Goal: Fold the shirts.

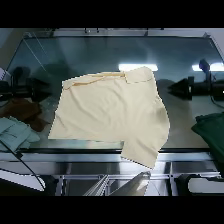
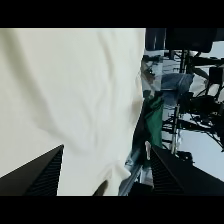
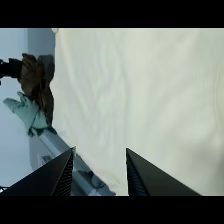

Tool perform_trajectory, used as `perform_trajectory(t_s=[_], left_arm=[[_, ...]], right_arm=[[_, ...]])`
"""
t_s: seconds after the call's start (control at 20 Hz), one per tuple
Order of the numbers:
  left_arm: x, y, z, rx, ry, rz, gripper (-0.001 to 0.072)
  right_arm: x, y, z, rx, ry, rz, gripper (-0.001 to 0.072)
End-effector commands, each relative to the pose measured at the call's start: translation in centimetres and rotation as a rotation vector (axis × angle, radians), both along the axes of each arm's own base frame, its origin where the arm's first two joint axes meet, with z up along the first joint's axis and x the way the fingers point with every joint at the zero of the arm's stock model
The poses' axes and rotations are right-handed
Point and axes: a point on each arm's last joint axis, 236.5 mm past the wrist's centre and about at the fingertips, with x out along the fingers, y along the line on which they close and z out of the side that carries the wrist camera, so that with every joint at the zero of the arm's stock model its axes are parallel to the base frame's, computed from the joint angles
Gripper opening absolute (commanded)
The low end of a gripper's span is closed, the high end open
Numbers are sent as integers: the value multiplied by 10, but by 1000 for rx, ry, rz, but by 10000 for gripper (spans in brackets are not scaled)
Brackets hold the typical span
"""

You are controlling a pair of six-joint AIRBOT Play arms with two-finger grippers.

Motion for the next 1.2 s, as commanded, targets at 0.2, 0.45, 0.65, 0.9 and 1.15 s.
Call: perform_trajectory(t_s=[0.2,0.45,0.65,0.9,1.15], left_arm=[[-93,38,-39,180,159,166,571],[-119,40,-37,263,157,191,571],[-125,34,-30,279,141,190,571],[-130,28,-25,256,153,173,571],[-134,23,-22,233,169,159,571]], right_arm=[[-168,-29,-104,-397,440,-292,518],[-211,-22,-137,-430,565,-279,518],[-207,-3,-145,-371,536,-276,516],[-210,31,-156,-332,582,-173,513],[-193,65,-171,-305,525,-129,509]])
